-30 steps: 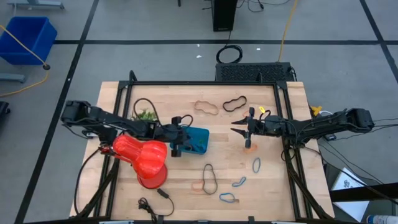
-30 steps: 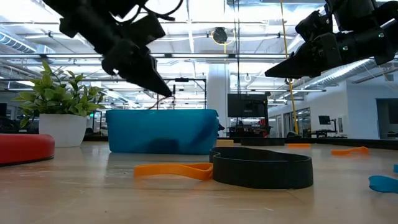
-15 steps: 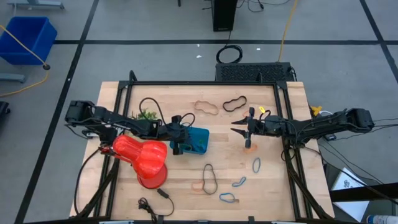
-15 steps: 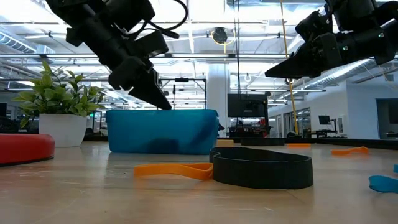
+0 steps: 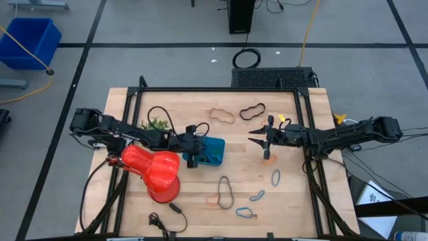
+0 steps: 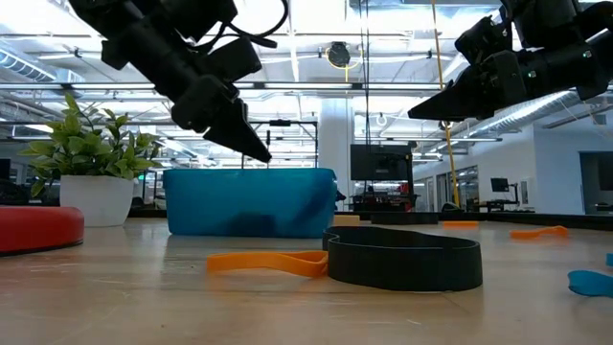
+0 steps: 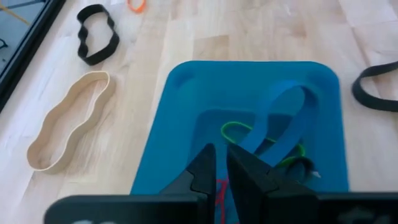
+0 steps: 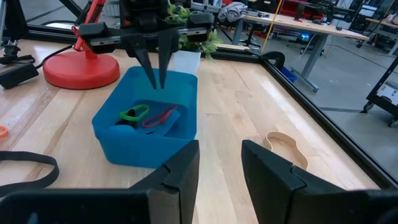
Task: Pick and place rubber bands into bin
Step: Put the orange rubber band into the blue bin
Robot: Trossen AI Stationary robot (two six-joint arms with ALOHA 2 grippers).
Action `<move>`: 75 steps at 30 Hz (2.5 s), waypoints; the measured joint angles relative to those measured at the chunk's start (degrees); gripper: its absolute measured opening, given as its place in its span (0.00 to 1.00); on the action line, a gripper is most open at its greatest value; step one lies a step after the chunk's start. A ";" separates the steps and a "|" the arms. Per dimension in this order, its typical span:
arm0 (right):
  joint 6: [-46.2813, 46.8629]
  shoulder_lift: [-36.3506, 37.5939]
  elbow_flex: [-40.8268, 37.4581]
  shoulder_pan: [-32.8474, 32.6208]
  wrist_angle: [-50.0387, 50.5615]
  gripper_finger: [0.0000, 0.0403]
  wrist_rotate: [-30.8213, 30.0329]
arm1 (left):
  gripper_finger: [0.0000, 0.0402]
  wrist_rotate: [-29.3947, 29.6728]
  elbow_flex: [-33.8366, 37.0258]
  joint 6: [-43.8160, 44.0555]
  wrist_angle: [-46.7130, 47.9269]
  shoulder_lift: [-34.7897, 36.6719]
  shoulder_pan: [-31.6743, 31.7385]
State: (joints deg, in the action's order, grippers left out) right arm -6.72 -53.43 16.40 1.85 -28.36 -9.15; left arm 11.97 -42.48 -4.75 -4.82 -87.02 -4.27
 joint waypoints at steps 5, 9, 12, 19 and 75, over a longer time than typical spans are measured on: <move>0.01 0.00 0.00 0.00 -0.04 0.28 -0.01 | 0.15 -0.55 0.00 0.11 -0.92 0.00 -1.04; 0.02 0.00 0.00 0.00 -0.04 0.28 -0.01 | 0.26 -0.40 -0.02 -0.56 -2.59 0.02 -1.71; 0.02 0.00 0.00 0.00 -0.04 0.28 -0.02 | 0.36 -0.06 -0.02 -0.72 -3.13 0.02 -2.16; 0.02 0.00 0.00 0.00 -0.05 0.28 0.00 | 0.49 -1.96 -0.02 4.09 -3.19 0.02 -2.47; 1.60 0.02 0.02 0.00 0.19 0.28 0.00 | 0.51 -23.95 -13.10 0.40 -1.01 -14.95 -12.77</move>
State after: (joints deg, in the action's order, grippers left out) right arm -5.13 -53.41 16.43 1.85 -28.17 -9.15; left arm -11.98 -55.58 -4.35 -5.83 -101.98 -17.05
